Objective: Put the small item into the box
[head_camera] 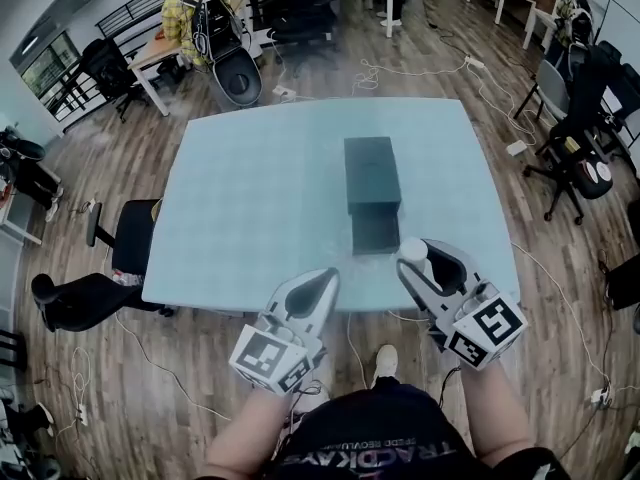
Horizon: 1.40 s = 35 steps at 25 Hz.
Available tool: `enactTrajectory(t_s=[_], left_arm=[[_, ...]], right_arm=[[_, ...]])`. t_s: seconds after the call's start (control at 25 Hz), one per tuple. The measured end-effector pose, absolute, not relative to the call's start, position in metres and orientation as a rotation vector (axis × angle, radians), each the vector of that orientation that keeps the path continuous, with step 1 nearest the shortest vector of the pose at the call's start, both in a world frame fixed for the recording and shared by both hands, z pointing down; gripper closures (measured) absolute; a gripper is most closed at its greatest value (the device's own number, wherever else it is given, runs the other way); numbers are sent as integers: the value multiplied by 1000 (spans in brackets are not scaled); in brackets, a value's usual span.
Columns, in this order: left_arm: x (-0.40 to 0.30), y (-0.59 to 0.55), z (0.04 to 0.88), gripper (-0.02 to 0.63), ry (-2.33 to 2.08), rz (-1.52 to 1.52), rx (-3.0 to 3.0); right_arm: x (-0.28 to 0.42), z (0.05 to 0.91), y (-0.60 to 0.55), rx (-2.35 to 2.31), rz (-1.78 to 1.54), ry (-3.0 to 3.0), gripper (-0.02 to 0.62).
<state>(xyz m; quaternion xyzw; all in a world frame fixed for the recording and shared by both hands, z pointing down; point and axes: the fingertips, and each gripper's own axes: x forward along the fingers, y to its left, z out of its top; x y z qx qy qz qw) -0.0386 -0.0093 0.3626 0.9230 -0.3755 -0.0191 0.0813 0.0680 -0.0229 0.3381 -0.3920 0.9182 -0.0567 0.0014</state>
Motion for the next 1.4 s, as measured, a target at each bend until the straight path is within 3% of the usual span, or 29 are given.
enactTrajectory(t_s=[1.4], left_arm=[[20,-60,365,572,-1444,8,2624]], right_arm=[[120,357,-111,-865,-301,2989,411]])
